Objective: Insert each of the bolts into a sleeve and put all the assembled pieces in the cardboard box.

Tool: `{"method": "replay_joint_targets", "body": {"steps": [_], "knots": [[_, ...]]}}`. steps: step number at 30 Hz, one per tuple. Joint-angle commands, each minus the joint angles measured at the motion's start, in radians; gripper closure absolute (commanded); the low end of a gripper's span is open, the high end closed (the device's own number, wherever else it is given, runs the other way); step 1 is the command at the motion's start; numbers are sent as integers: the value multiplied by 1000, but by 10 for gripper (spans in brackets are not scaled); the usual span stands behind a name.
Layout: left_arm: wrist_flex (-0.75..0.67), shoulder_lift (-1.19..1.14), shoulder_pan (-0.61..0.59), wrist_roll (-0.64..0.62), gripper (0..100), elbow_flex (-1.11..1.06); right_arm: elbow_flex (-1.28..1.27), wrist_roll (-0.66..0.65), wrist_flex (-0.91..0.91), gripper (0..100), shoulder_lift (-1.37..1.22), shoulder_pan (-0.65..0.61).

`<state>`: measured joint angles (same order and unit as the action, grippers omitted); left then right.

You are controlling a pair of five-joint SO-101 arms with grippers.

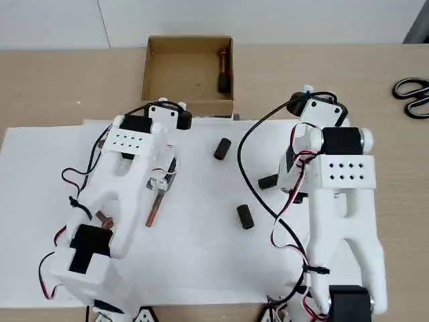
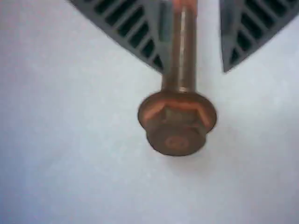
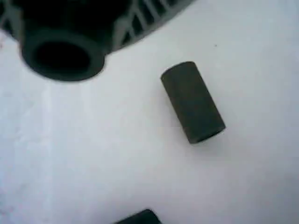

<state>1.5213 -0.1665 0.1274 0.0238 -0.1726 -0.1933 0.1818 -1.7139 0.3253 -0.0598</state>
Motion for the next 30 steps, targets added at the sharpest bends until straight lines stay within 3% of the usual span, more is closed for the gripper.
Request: {"method": "replay_joint_targets", "body": {"steps": [1,10,30], "knots": [[-15,2,5,2,927,41,5,6,-1,996,44,8],[-20,2,6,3,898,8,5,6,-1,996,44,8],[-255,0,6,3,899,-165,6,6,-1,996,44,7]]}}
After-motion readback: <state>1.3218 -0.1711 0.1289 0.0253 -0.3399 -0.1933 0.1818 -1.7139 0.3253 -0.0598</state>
